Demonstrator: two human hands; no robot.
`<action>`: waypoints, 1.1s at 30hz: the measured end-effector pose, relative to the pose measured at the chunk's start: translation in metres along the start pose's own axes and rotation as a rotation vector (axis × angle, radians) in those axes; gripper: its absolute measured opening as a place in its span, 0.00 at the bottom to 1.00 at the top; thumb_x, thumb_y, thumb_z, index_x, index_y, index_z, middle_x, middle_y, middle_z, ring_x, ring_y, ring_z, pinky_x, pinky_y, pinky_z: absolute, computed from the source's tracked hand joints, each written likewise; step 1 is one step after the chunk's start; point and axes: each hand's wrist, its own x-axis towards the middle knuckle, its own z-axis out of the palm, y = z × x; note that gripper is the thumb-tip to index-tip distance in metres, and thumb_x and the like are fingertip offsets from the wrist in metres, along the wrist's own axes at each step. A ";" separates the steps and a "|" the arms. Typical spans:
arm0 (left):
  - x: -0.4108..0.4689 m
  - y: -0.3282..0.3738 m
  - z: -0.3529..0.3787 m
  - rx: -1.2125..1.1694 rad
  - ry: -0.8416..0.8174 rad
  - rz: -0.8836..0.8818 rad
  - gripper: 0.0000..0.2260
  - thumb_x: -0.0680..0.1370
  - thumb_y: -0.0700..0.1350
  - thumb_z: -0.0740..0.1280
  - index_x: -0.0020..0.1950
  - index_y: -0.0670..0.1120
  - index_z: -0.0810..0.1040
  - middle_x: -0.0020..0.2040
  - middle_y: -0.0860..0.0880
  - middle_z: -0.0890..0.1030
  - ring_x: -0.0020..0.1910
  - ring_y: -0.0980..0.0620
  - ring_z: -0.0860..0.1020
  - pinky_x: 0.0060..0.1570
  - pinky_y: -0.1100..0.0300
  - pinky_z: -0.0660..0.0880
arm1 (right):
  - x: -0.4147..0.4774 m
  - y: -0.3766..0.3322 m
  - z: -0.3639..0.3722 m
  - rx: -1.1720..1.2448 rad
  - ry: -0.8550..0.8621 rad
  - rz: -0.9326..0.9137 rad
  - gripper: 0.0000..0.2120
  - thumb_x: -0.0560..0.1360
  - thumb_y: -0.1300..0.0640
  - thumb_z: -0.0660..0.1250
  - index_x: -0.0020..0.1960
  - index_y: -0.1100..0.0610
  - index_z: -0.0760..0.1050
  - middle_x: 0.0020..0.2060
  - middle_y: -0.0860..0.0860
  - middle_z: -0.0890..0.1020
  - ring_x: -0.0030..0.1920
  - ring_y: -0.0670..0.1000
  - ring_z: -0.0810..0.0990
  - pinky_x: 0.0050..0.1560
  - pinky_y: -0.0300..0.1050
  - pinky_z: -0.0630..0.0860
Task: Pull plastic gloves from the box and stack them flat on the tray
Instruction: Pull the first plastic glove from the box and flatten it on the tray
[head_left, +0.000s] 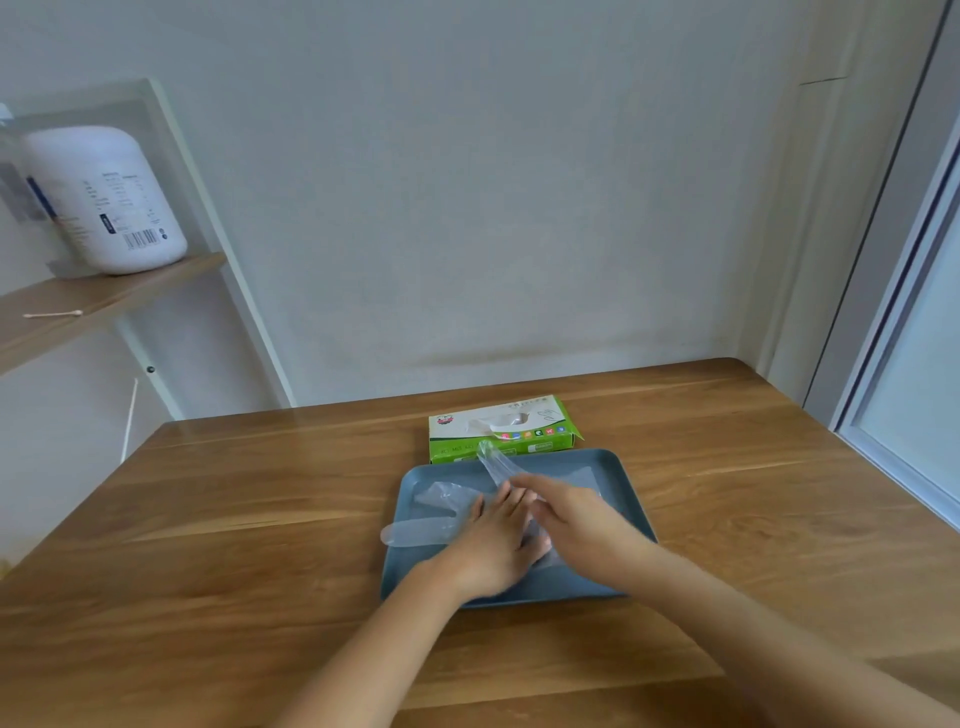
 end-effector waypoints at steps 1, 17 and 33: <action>-0.001 0.001 0.000 -0.024 0.017 0.001 0.28 0.84 0.54 0.50 0.80 0.46 0.44 0.80 0.49 0.46 0.78 0.52 0.41 0.76 0.50 0.40 | 0.004 0.000 0.009 0.013 -0.024 0.026 0.20 0.82 0.62 0.52 0.74 0.55 0.63 0.69 0.52 0.72 0.66 0.50 0.72 0.61 0.32 0.66; -0.046 -0.042 -0.023 0.181 -0.192 -0.298 0.44 0.75 0.72 0.52 0.78 0.51 0.34 0.79 0.47 0.35 0.78 0.48 0.37 0.74 0.47 0.34 | 0.006 0.040 0.001 -0.555 -0.347 0.103 0.61 0.48 0.19 0.24 0.77 0.47 0.34 0.77 0.52 0.37 0.77 0.55 0.37 0.75 0.55 0.39; 0.037 -0.087 -0.102 -0.329 0.300 -0.275 0.21 0.78 0.52 0.67 0.69 0.47 0.73 0.68 0.49 0.75 0.64 0.51 0.74 0.65 0.57 0.69 | 0.118 0.030 -0.052 -0.246 0.080 -0.079 0.11 0.78 0.59 0.63 0.57 0.55 0.81 0.56 0.50 0.82 0.56 0.50 0.78 0.49 0.36 0.67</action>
